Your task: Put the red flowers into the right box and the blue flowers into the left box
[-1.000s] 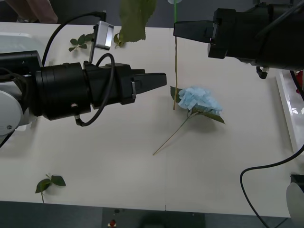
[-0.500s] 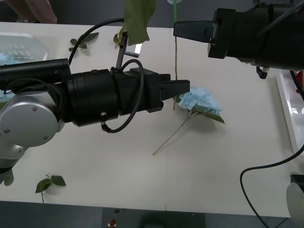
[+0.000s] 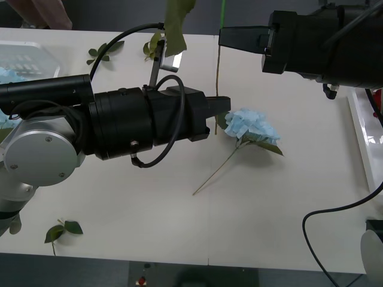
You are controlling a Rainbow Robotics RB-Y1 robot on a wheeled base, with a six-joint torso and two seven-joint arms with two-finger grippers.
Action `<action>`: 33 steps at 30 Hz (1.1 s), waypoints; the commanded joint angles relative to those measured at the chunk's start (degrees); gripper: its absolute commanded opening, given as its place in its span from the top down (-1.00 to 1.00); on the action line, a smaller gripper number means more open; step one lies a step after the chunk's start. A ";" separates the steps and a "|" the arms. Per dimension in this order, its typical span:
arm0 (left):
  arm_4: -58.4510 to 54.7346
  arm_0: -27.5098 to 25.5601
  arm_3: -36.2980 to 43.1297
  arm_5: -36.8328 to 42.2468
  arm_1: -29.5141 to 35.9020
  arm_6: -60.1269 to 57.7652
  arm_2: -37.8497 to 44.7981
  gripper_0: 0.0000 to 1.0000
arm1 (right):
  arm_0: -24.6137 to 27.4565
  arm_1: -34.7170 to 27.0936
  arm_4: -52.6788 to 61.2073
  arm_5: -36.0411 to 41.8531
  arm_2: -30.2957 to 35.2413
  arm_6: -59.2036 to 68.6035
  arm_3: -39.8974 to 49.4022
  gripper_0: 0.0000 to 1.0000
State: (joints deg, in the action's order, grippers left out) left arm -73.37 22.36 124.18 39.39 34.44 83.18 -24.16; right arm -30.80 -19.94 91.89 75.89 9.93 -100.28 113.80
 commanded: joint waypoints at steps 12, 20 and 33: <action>2.53 2.95 0.71 -0.98 -0.08 -3.29 -0.45 1.00 | -1.90 0.25 -0.04 -0.39 -0.09 1.49 1.60 -1.00; 3.14 3.47 0.71 -2.39 1.07 -4.17 -0.36 1.00 | -1.90 0.25 -0.04 -0.39 -0.09 1.49 1.60 -1.00; -8.55 -1.80 0.80 -2.39 18.12 -5.13 11.24 1.00 | -1.02 -0.18 -0.13 -0.48 0.44 1.49 1.42 -1.00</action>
State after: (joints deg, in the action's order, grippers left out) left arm -79.92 23.10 124.07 37.55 48.10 79.71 -16.41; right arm -30.79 -19.94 91.89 75.89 9.94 -100.28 113.80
